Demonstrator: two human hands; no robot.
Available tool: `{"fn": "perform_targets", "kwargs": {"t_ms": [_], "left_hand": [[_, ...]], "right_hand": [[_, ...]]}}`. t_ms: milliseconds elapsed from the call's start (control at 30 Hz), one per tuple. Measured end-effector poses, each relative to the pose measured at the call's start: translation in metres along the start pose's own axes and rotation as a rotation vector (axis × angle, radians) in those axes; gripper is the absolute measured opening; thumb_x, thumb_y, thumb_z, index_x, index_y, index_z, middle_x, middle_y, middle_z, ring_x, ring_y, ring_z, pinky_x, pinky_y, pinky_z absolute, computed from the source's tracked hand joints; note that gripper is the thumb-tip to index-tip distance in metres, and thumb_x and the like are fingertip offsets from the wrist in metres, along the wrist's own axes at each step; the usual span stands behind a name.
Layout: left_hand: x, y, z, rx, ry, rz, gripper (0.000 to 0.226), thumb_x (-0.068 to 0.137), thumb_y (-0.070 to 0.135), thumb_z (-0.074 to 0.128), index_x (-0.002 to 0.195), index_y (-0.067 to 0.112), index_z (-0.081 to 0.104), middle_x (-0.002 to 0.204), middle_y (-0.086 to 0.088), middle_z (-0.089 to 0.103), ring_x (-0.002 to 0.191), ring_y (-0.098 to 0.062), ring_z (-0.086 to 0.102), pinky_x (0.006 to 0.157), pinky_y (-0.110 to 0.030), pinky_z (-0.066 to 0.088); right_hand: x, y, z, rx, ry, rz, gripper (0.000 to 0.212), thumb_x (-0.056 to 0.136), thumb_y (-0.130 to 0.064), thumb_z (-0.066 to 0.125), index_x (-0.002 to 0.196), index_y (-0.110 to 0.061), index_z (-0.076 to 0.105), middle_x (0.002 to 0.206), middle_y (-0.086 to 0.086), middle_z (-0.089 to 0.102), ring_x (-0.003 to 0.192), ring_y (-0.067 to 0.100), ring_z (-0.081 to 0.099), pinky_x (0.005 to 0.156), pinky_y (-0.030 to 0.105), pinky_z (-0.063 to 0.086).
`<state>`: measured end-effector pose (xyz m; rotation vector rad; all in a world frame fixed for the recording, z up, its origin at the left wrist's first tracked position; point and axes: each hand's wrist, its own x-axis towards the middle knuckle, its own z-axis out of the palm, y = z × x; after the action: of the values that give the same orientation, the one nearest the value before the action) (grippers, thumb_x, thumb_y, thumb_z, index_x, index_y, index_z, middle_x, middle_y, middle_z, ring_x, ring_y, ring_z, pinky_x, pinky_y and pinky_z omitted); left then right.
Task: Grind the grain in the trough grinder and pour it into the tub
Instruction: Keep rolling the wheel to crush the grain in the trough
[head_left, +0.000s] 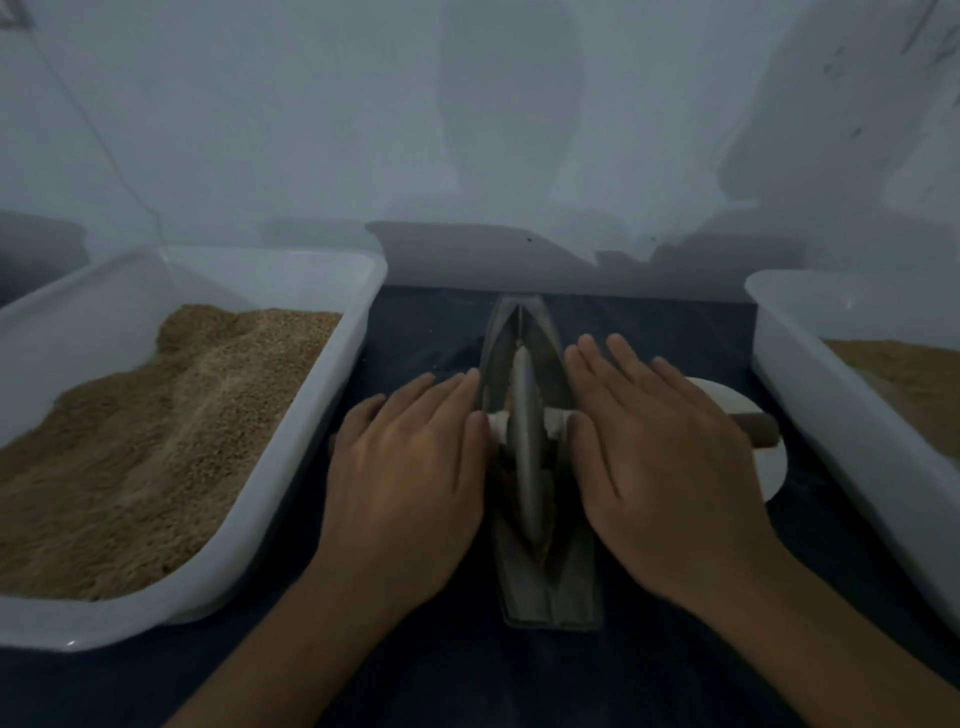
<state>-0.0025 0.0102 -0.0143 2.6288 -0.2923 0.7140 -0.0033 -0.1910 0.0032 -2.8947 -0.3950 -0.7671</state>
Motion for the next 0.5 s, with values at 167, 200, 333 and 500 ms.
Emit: {"fn": "perform_targets", "kwargs": {"t_ms": [167,200,333,500], "left_hand": [[0.067,0.000,0.028,0.255,-0.086,-0.082,0.051,0.105,0.036,0.022,0.113,0.021,0.070,0.120,0.001,0.072,0.122,-0.024,0.060,0.103,-0.045,0.039],[0.087,0.001,0.034,0.294,-0.118,-0.123,0.049,0.104,0.034,0.022,0.098,0.021,0.068,0.109,0.000,0.073,0.111,-0.026,0.063,0.095,-0.043,0.039],[0.125,0.000,0.044,0.328,-0.197,-0.162,0.037,0.103,0.031,0.031,0.084,0.020,0.061,0.093,-0.006,0.071,0.089,-0.030,0.064,0.073,-0.037,0.029],[0.059,-0.008,0.023,0.220,-0.110,-0.042,0.044,0.104,0.034,0.021,0.089,0.027,0.062,0.095,0.002,0.071,0.090,-0.024,0.067,0.076,-0.037,0.042]], "right_hand": [[0.076,0.016,0.027,-0.005,-0.258,0.158,0.062,0.106,-0.038,0.010,0.151,-0.015,0.046,0.159,0.002,0.043,0.153,0.021,0.027,0.125,0.044,0.021],[0.095,0.022,0.034,0.010,-0.282,0.221,0.059,0.108,-0.036,0.012,0.145,-0.013,0.052,0.156,0.005,0.047,0.151,0.023,0.029,0.123,0.044,0.022],[0.130,0.028,0.043,0.011,-0.307,0.343,0.059,0.108,-0.035,0.017,0.122,-0.008,0.067,0.147,0.012,0.055,0.145,0.028,0.036,0.119,0.045,0.025],[0.062,0.005,0.021,0.001,-0.165,0.145,0.064,0.105,-0.042,0.012,0.145,-0.013,0.052,0.151,0.004,0.052,0.148,0.022,0.035,0.121,0.044,0.029]]}}
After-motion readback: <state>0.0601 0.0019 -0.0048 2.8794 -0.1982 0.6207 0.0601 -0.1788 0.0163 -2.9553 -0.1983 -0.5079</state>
